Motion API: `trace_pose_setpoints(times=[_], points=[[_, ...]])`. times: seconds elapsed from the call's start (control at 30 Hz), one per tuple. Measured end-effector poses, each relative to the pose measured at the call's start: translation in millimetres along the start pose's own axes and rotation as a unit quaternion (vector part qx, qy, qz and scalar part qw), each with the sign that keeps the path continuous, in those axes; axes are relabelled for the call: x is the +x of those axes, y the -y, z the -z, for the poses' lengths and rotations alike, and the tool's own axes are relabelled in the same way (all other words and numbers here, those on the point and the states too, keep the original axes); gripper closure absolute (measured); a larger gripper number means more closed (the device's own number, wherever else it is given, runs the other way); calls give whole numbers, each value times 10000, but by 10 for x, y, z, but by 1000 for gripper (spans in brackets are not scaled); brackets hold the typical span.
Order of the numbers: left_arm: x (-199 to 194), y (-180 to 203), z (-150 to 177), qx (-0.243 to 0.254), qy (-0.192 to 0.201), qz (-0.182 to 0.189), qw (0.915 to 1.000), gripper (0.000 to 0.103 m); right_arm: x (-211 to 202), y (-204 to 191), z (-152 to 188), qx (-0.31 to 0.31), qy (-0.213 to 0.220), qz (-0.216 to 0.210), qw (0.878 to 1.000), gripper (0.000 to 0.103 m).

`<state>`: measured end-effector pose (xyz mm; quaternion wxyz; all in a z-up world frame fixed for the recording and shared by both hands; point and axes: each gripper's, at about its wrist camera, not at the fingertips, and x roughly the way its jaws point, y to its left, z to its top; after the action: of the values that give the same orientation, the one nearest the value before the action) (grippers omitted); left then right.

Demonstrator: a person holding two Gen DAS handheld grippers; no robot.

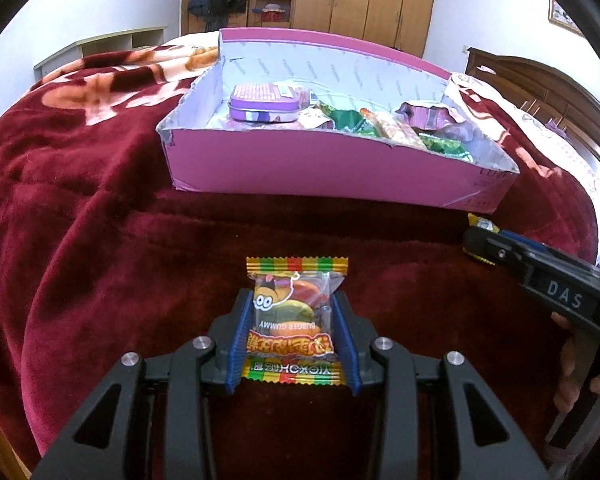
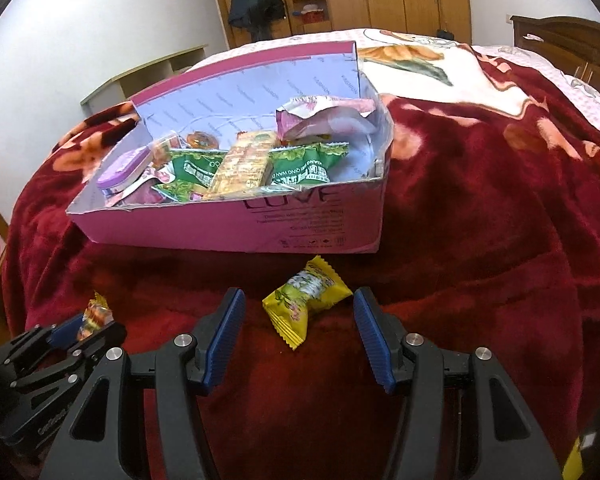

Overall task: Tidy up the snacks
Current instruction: 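Grasp the yellow candy with the right tool while the left tool holds the gummy pack, then carry the gummy pack and yellow candy over the pink box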

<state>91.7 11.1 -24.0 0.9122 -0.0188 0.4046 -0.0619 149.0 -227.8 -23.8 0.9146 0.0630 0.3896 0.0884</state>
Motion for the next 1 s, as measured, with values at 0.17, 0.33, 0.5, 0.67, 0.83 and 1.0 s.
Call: trace_pose_setpoints(times=[0.17, 0.33, 0.5, 0.67, 0.83, 1.0], points=[[-1, 8, 5, 26, 23, -25, 10000, 62, 45, -20, 10, -40, 4, -1, 10000, 63], [-12, 13, 9, 32, 42, -22, 10000, 62, 2, 4, 32, 11, 70, -145, 9999, 75], [-51, 17, -2, 43, 93, -3, 9999, 62, -81, -38, 71, -65, 194, -274, 9994, 76], [-91, 17, -5, 30, 134, 37, 9999, 63, -179, -88, 138, -95, 272, -438, 9986, 76], [-208, 36, -41, 70, 284, 92, 9995, 63, -282, -169, 189, -230, 342, -566, 9975, 76], [-329, 71, -167, 183, 477, 107, 9986, 63, -432, -267, 162, -392, 514, -652, 9958, 76]])
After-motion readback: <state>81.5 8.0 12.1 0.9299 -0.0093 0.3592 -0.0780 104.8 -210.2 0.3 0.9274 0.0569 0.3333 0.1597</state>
